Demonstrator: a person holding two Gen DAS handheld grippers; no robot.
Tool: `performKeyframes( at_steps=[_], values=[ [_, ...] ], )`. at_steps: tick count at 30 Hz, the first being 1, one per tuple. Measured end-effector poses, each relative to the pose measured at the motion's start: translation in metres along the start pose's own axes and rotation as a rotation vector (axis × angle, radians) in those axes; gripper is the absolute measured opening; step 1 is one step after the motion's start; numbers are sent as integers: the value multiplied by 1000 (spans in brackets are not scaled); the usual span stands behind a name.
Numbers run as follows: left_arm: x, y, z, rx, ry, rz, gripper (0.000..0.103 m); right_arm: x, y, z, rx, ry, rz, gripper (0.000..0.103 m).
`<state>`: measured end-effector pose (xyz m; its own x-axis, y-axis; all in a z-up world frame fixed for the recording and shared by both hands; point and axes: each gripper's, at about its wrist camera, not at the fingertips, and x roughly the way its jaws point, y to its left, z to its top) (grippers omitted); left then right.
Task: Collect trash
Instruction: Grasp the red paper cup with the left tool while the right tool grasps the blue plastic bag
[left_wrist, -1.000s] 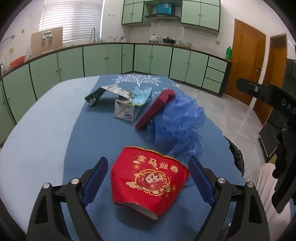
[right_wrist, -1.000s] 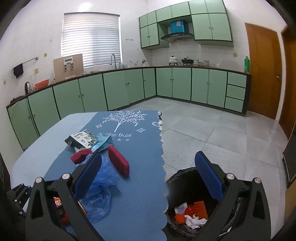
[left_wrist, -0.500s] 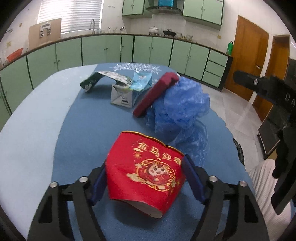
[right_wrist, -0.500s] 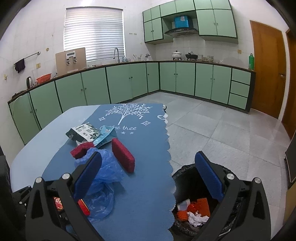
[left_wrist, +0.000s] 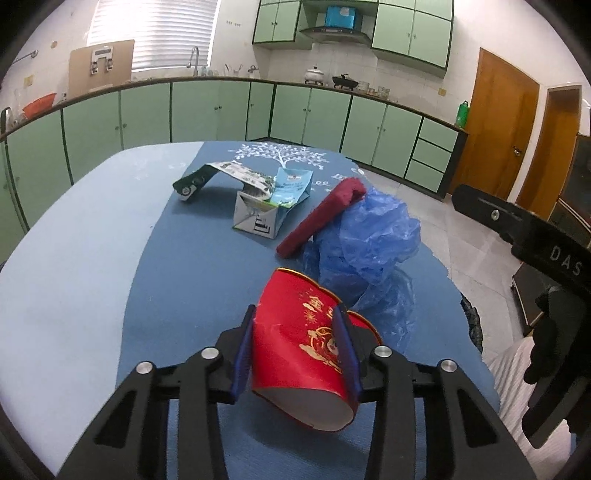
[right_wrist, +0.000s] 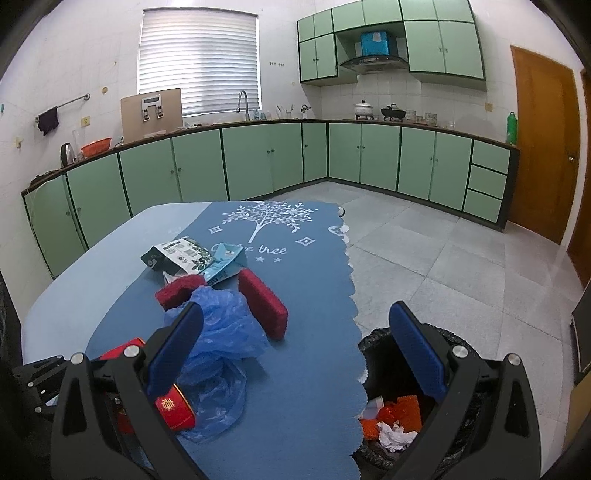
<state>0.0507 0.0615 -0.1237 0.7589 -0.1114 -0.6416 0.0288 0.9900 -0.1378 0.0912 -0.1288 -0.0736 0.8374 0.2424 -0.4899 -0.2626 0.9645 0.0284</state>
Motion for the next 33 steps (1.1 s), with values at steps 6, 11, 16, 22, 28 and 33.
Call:
performKeyframes(
  at_steps=[6, 11, 16, 22, 28, 33],
  values=[
    [-12, -2, 5, -5, -52, -17, 28, -2, 1, 1, 0, -5, 2, 98],
    [-24, 2, 10, -30, -105, -20, 24, 1, 7, 1, -6, 2, 29, 98],
    [-37, 10, 19, -52, -165, 14, 23, 3, 20, 2, -18, -8, 54, 97],
    [-51, 26, 30, -88, -232, 58, 23, 12, 40, 2, -39, -4, 95, 97],
    [-56, 41, 37, -100, -269, 121, 22, 30, 58, -6, -77, 55, 108, 79],
    [-45, 45, 36, -103, -243, 135, 22, 47, 58, -15, -61, 126, 121, 60]
  ],
)
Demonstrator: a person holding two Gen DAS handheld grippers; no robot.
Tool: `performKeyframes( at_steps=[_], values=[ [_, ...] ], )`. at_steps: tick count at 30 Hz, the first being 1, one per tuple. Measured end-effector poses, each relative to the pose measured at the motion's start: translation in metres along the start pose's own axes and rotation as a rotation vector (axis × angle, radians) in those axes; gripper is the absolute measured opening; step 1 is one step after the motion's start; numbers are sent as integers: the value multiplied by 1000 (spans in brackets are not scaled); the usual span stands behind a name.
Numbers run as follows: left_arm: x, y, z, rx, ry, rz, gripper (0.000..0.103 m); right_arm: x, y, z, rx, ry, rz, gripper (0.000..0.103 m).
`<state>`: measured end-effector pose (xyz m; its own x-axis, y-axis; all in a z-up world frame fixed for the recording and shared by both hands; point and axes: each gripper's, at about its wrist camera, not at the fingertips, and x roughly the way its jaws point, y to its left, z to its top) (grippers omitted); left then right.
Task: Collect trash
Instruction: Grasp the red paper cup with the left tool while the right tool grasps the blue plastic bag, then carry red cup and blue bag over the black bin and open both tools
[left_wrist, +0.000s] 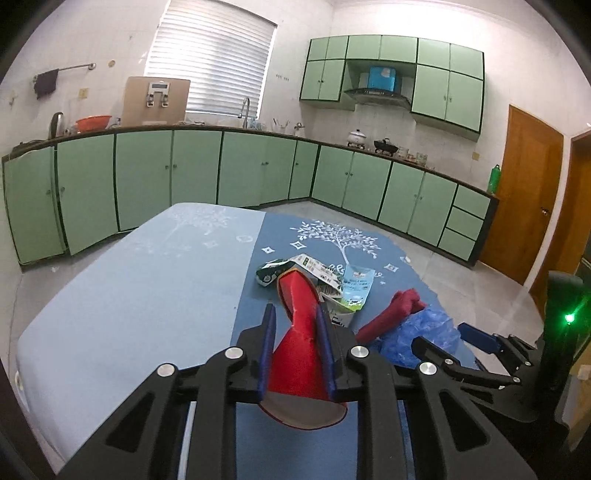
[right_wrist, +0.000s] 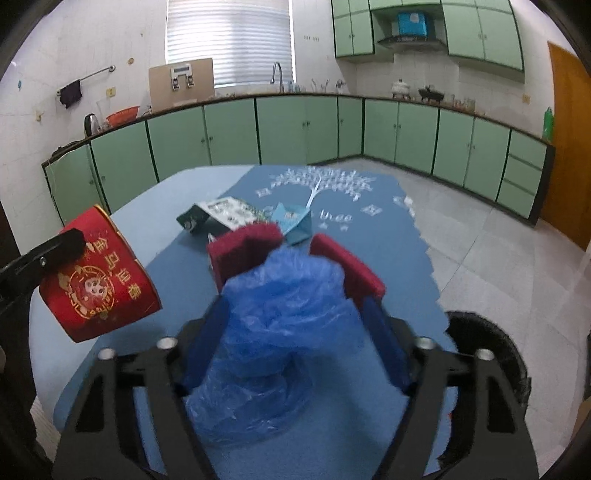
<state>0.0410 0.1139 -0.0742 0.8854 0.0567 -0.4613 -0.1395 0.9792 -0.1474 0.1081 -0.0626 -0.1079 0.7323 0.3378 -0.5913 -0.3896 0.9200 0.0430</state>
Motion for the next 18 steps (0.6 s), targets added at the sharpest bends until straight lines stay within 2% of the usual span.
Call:
performKeyframes(
  at_steps=[1, 4, 5, 7, 10, 18],
  values=[
    [0, -2, -1, 4, 0, 2, 22, 2, 0, -3, 1, 14, 14, 56],
    [4, -2, -3, 10, 7, 1, 21, 6, 0, -5, 9, 42, 72, 29],
    [5, -2, -3, 10, 11, -1, 21, 6, 2, -5, 1, 43, 84, 25],
    [7, -1, -3, 13, 14, -2, 21, 2, 5, -3, -16, 30, 91, 10],
    [7, -1, -2, 17, 14, -2, 21, -6, 5, 1, -15, 14, 114, 6],
    [1, -4, 2, 27, -2, -4, 21, -43, 6, 25, -26, -78, 130, 5]
  ],
)
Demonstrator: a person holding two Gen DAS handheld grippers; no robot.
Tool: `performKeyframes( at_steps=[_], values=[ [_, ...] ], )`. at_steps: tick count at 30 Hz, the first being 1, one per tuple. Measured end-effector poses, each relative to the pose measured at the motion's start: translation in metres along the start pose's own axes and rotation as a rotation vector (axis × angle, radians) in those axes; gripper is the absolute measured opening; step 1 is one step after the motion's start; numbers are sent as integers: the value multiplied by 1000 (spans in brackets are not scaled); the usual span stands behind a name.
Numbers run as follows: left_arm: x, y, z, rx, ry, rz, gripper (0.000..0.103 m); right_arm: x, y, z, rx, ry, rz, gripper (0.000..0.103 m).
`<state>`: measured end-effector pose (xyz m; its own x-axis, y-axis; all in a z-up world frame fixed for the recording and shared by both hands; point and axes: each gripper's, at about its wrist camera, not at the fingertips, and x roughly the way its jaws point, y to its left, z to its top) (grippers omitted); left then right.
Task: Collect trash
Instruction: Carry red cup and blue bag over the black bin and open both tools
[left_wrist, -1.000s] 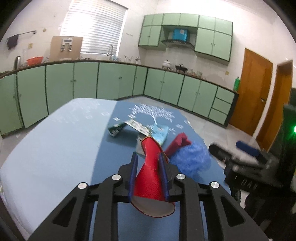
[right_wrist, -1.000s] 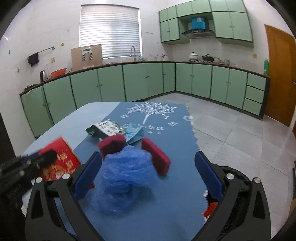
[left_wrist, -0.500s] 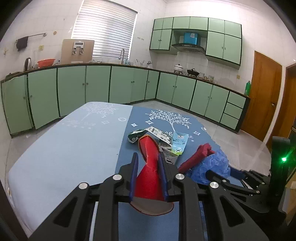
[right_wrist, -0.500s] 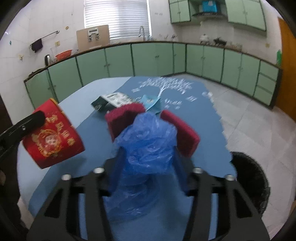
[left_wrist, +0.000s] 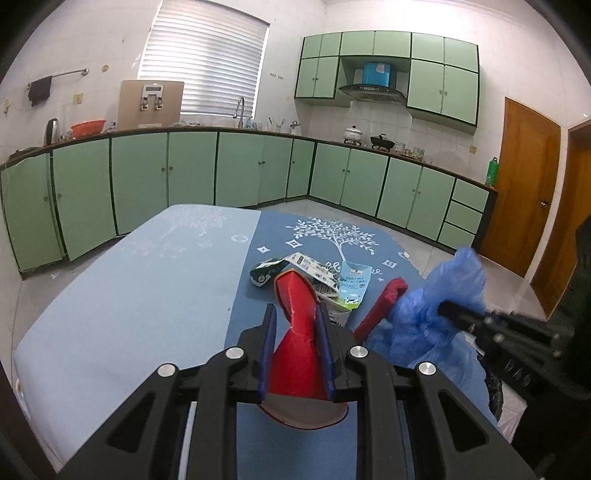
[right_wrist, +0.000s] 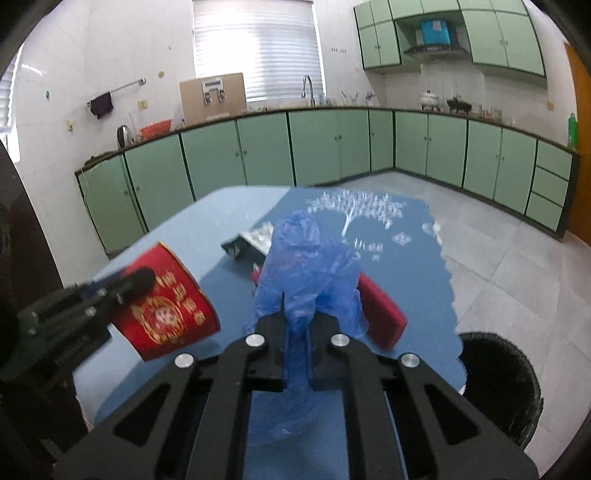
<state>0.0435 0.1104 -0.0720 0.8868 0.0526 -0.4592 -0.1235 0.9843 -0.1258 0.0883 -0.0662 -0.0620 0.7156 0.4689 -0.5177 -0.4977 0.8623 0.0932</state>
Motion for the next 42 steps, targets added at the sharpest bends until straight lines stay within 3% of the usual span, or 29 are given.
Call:
performKeyframes(
  at_steps=[12, 21, 29, 35, 42],
  values=[
    [-28, -21, 32, 21, -102, -64, 21, -43, -3, 40, -22, -124, -24, 5],
    [-37, -68, 64, 72, -184, -183, 21, -78, -38, 63, -2, -207, -102, 5],
    [-19, -138, 75, 123, -183, -347, 21, -109, -119, 55, 84, -229, -263, 5],
    [14, -197, 63, 154, -108, -444, 21, -111, -189, 26, 136, -166, -405, 6],
    [54, -253, 41, 207, -33, -497, 21, -94, -257, -13, 210, -81, -500, 6]
  ],
)
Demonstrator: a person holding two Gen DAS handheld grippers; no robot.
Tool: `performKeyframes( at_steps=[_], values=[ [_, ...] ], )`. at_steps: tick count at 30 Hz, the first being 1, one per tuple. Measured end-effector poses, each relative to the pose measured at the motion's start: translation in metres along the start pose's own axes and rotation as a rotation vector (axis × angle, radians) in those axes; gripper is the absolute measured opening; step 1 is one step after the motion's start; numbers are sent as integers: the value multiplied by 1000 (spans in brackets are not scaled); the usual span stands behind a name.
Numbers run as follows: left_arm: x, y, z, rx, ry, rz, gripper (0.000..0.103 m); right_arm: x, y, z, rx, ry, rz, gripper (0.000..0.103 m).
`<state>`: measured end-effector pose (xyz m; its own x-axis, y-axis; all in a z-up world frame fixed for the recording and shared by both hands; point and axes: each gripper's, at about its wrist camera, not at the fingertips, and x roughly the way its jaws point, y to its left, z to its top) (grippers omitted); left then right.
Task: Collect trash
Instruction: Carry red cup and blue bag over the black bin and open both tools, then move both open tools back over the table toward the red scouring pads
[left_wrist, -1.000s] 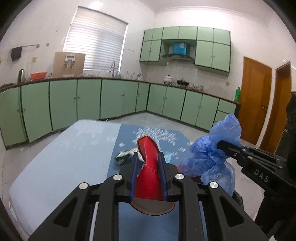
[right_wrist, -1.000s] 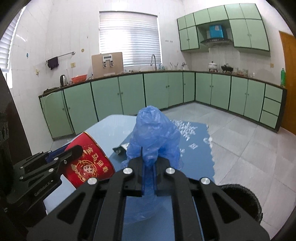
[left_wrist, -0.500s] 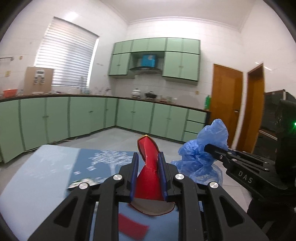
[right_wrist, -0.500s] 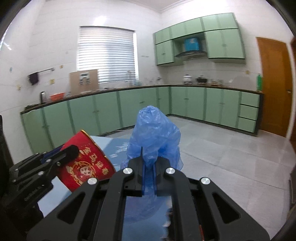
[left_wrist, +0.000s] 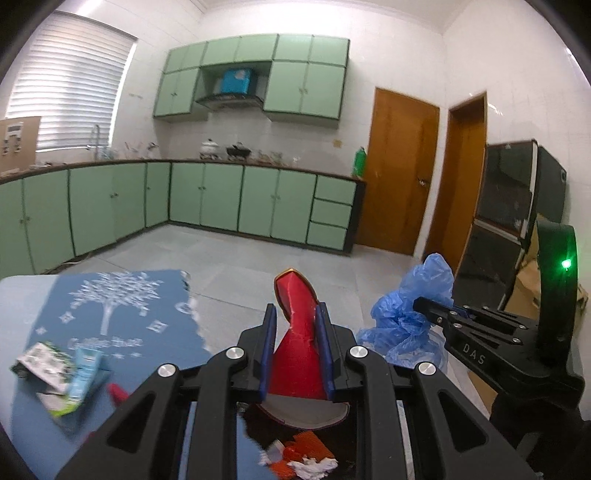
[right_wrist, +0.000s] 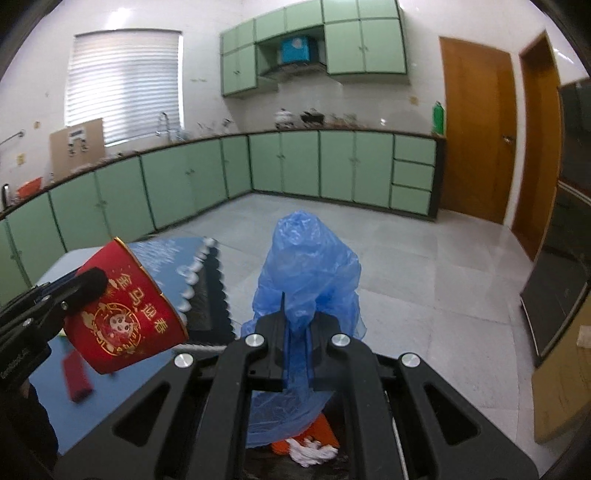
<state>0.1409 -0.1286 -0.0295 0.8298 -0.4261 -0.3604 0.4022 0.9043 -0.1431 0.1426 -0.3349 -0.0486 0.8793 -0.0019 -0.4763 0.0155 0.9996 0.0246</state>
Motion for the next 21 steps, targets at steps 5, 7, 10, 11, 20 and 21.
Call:
performKeyframes(
  at_steps=[5, 7, 10, 11, 20, 21],
  values=[
    [48, -20, -13, 20, 63, -25, 21, 32, -15, -20, 18, 51, -26, 6],
    [64, -24, -19, 23, 84, -30, 21, 44, -23, -28, 23, 70, -32, 7],
    [89, -29, -22, 28, 122, -44, 22, 65, -32, -34, 30, 105, -39, 12],
    [95, -30, -23, 31, 129, -46, 22, 71, -35, -37, 34, 118, -41, 14],
    [107, -20, -25, 19, 139, -45, 61, 87, -48, -45, 70, 138, -88, 71],
    [104, -18, -24, 13, 138, -44, 64, 86, -50, -46, 76, 135, -96, 81]
  ],
)
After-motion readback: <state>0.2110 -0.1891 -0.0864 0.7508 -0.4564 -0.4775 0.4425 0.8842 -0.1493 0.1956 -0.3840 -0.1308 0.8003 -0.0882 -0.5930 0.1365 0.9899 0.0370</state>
